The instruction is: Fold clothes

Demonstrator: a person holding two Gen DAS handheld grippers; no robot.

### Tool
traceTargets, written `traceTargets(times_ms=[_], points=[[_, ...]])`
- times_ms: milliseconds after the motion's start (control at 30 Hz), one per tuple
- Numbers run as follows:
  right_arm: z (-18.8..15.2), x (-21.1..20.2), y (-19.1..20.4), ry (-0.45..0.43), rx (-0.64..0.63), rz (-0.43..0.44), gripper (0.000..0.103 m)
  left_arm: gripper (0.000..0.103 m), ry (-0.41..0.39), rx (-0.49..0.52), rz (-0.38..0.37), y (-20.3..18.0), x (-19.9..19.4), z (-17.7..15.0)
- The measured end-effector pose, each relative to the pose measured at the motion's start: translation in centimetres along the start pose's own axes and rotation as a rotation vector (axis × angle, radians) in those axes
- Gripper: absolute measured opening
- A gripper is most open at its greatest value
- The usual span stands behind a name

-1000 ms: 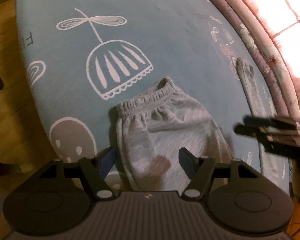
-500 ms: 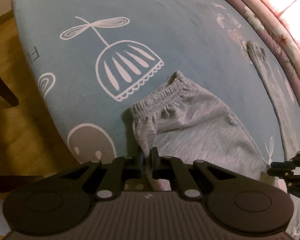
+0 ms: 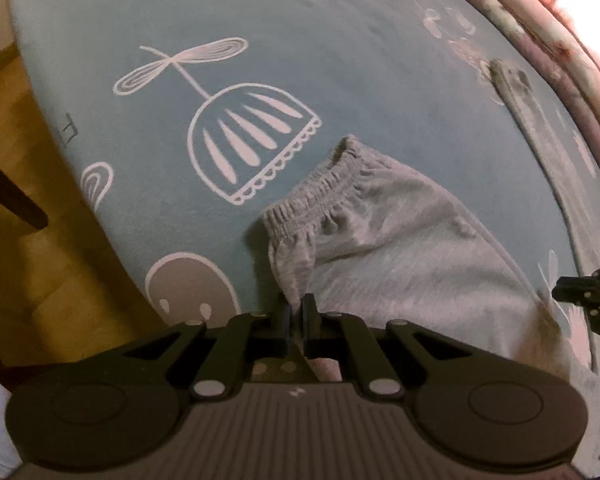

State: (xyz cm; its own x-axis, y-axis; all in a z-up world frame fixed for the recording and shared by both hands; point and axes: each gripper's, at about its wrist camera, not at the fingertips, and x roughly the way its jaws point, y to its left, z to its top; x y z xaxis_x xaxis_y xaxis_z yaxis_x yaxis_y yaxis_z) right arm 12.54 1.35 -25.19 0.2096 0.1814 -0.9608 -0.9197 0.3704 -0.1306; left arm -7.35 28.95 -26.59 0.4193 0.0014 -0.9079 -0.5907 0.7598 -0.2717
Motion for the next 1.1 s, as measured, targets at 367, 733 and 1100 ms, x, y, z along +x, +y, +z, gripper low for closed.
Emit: traceTargets(times_ms=[367, 733, 1100], points=[[-9.4, -4.6, 2.2, 0.143, 0.166, -0.021, 0.034, 0.013, 0.055, 0.458, -0.216, -8.3, -3.3, -1.1], [-16.2, -5.9, 4.0, 0.099, 0.325, -0.069, 0.044, 0.015, 0.366, 0.748, -0.405, -15.9, 2.6, -8.1], [-12.6, -1.4, 1.8, 0.000, 0.066, -0.111, 0.045, 0.036, 0.410, 0.788, -0.407, -17.3, 3.7, -8.9]])
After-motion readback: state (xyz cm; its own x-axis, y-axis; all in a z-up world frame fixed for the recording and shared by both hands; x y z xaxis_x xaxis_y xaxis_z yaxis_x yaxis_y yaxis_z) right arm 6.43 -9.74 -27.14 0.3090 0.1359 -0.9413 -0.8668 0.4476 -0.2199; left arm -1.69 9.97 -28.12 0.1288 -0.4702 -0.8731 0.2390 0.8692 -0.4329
